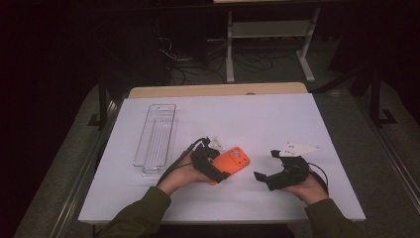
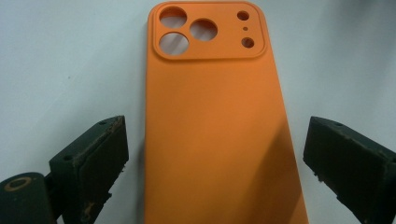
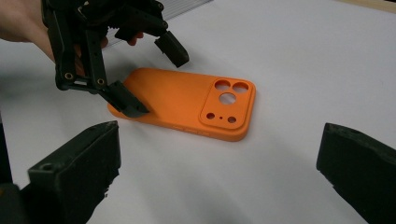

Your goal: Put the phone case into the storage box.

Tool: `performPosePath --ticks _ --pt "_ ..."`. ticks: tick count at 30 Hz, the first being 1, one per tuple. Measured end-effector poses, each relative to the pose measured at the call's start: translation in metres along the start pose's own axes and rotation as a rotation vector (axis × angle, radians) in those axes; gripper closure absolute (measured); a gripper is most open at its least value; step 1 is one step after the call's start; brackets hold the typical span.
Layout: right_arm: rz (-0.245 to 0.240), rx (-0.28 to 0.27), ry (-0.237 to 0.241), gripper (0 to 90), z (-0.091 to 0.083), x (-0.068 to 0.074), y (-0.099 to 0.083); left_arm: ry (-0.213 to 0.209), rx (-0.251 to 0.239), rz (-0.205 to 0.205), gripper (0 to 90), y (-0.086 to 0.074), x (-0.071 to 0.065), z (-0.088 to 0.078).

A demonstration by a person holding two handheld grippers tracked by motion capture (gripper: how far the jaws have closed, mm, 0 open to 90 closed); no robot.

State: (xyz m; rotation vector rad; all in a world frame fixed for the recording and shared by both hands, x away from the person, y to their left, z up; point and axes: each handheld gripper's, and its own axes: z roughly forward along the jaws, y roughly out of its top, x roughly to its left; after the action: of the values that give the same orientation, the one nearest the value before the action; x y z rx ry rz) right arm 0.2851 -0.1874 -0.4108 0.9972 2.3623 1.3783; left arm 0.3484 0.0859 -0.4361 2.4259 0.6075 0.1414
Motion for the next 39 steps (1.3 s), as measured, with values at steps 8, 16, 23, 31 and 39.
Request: performPosePath --ticks 8,16,23,31,39 --pt "0.001 0.001 -0.001 0.0 0.0000 -0.0002 -0.0002 0.010 0.019 0.021 9.5 -0.0003 -0.0019 0.0033" --pt "0.003 0.004 -0.001 0.0 0.0001 0.0000 -0.0002 0.012 0.030 0.027 11.8 -0.0011 -0.0011 0.0057" --pt "0.001 0.000 -0.001 0.0 -0.0002 -0.0004 -0.0002 0.002 0.033 0.004 11.9 -0.0014 -0.0010 0.0060" --pt "0.002 0.000 -0.001 0.0 -0.0005 -0.0003 -0.0002 0.028 0.013 0.035 12.0 -0.0047 -0.0049 0.0073" --pt "0.004 0.003 -0.001 0.0 0.0005 -0.0006 -0.0005 0.032 -0.004 0.041 13.6 -0.0071 -0.0064 0.0070"
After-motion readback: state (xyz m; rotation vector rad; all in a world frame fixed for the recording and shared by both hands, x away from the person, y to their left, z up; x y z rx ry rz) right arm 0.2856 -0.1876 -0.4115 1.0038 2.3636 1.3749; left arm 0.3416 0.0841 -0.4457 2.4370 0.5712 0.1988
